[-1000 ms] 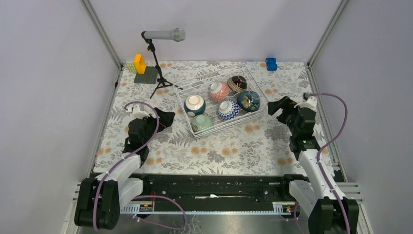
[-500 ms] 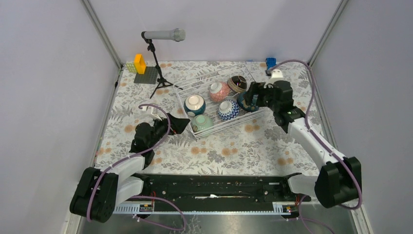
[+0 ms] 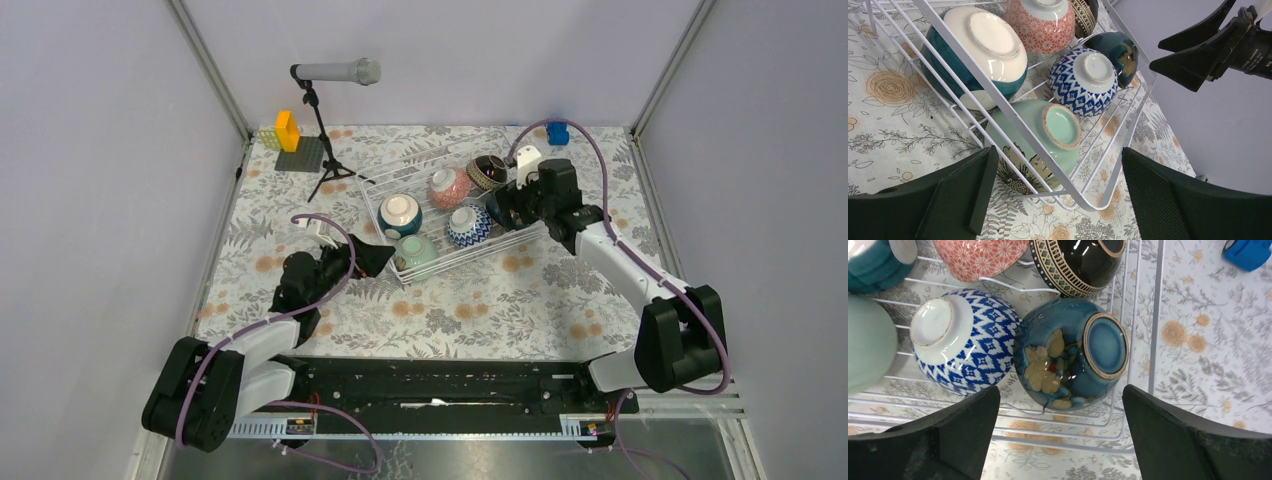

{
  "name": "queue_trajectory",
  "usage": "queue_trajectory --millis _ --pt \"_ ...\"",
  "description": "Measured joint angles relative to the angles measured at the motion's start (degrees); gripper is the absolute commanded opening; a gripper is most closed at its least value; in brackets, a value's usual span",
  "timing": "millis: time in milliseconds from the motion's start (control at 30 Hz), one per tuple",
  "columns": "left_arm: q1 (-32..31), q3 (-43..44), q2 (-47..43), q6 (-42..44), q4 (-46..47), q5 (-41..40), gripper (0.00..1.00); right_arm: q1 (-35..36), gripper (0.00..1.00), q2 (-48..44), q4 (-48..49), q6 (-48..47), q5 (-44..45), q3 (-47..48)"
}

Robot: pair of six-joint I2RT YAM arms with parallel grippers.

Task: Unload the bowls from the dish rack

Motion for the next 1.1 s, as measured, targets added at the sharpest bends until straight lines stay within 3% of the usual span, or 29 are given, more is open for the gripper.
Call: queue_trajectory --millis 433,767,1100 --pt "-0.2 0.1 -0.2 0.9 -0.7 -0.9 0.99 6.2 1.0 10.0 -8.8 -16.0 7.9 7.3" --pt "-0.2 0.2 -1.5 1.4 -1.4 -1.6 0.99 6.6 1.0 13.3 -10.4 -19.3 14.4 9.9" --pt "-0.2 0.2 -2.3 2.0 -1.4 -2.4 0.99 7.8 1.0 16.6 -11.8 -20.0 15.0 13.1"
